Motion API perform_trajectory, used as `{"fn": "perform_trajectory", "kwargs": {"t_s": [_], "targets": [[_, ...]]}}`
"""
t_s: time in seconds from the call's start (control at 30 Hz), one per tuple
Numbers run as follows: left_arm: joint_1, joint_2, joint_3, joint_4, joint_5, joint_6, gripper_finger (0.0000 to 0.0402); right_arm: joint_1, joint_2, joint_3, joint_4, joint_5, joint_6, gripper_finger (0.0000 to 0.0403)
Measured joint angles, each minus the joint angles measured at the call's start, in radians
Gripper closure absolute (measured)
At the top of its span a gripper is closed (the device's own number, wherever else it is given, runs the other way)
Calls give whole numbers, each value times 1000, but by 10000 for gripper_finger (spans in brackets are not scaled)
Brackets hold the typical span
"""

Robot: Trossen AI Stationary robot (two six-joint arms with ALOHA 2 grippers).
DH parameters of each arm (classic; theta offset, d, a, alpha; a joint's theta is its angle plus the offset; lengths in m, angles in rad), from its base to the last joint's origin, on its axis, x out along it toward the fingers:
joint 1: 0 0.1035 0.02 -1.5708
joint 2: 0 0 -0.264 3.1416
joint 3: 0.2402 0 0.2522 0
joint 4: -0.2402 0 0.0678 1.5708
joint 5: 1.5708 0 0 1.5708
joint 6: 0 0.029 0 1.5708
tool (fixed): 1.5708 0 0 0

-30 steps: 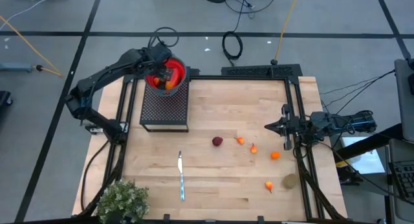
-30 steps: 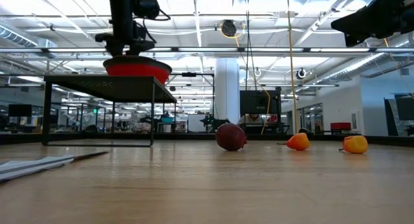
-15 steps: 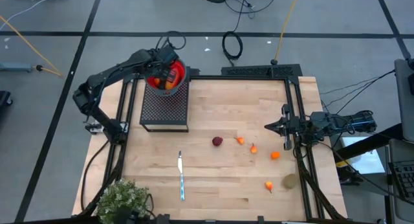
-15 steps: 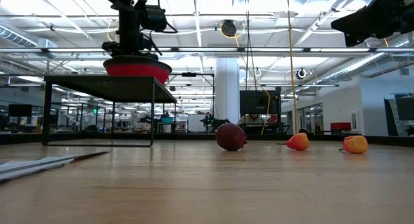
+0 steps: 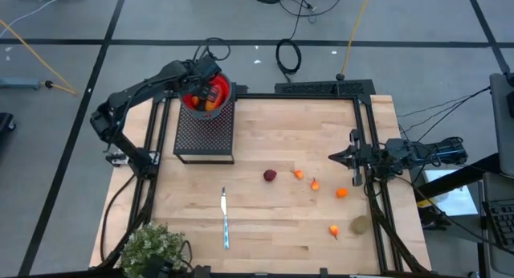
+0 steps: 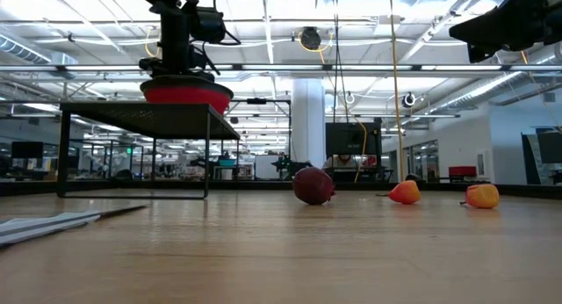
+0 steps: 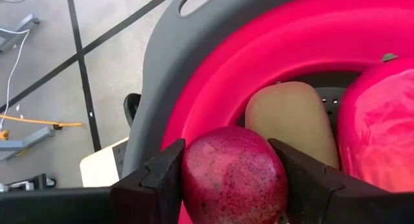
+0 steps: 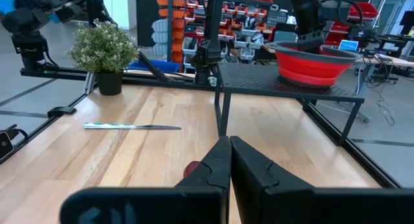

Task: Pick & Place Fruit
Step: Put the pomegranate into the red strainer bowl on the shelf

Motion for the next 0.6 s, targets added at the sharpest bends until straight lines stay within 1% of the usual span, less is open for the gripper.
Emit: {"fn": "perform_trajectory", "kwargs": {"t_s": [0.37, 0.5, 0.6], "targets": [[0, -1, 0, -1, -2, 5, 126, 0, 0, 0, 1, 0, 5, 403], [-1, -13, 1, -2, 0, 14, 111, 0, 0, 0, 1, 0, 36, 403], [-11, -36, 11, -12, 16, 28, 111, 0, 0, 0, 1, 2, 45, 403]]}}
